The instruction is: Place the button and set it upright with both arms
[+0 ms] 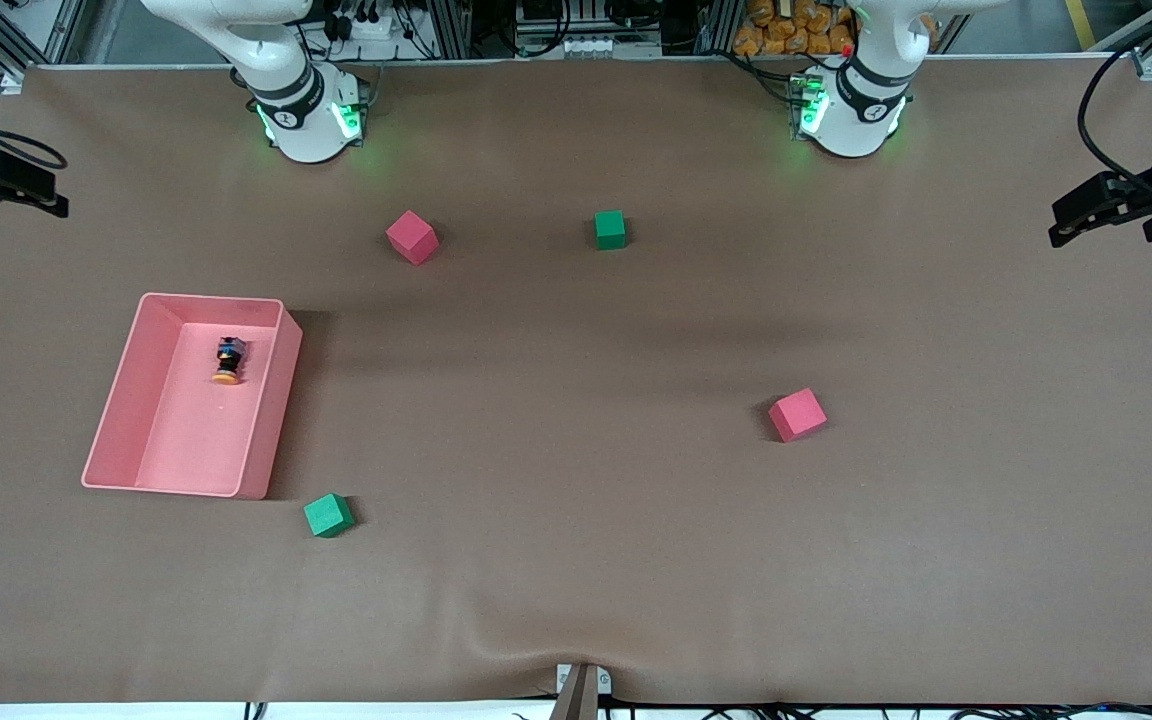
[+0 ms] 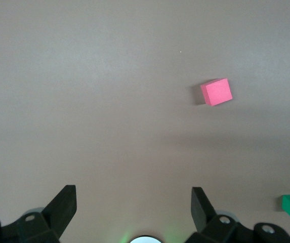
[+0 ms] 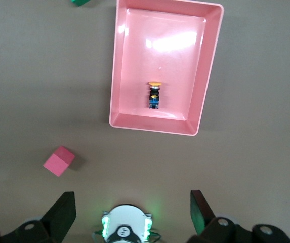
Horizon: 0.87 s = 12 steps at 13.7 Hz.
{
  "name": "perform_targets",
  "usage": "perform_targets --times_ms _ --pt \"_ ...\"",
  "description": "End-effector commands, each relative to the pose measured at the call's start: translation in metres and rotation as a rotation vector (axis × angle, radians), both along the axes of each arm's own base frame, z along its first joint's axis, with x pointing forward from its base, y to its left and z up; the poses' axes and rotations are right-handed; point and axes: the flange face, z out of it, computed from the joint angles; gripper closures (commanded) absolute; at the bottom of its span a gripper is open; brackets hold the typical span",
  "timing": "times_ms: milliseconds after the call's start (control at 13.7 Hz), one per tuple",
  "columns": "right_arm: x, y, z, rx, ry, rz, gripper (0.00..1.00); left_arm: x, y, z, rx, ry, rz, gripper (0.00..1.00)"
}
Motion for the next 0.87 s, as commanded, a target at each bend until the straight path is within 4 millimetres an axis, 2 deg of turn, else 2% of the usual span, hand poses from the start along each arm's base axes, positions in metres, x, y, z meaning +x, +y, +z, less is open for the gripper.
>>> perform_targets --times_ms 0,146,219,364,437,583,656,802 --pt "-0.012 -0.005 0.022 -0.012 -0.01 0.084 0.0 -0.01 0.006 0.008 -0.022 0.022 0.003 0.0" --pt "-0.015 -0.017 0.038 -0.004 -0.044 0.145 0.0 -0.013 0.008 0.01 -0.024 0.019 -0.002 0.0" --pt "-0.013 -0.016 0.037 -0.002 -0.046 0.153 0.0 -0.017 0.008 0.014 -0.023 0.013 -0.002 0.0" --pt "-0.002 -0.012 0.016 -0.002 -0.001 0.154 0.0 -0.016 0.008 0.013 -0.025 0.014 -0.002 0.0" --pt "0.001 -0.019 0.014 -0.003 -0.007 0.144 0.0 -0.015 0.007 0.012 -0.029 0.013 0.0 0.0" --pt "0.003 -0.02 0.039 -0.019 -0.084 0.157 0.0 -0.01 0.005 0.009 -0.052 0.005 0.005 0.0" --pt "0.008 -0.022 0.037 -0.049 -0.095 0.156 0.0 -0.009 0.005 0.008 -0.052 0.002 0.003 0.0" --pt "0.038 -0.033 -0.027 -0.061 -0.072 0.152 0.0 -0.008 0.007 0.007 -0.053 -0.003 0.005 0.0"
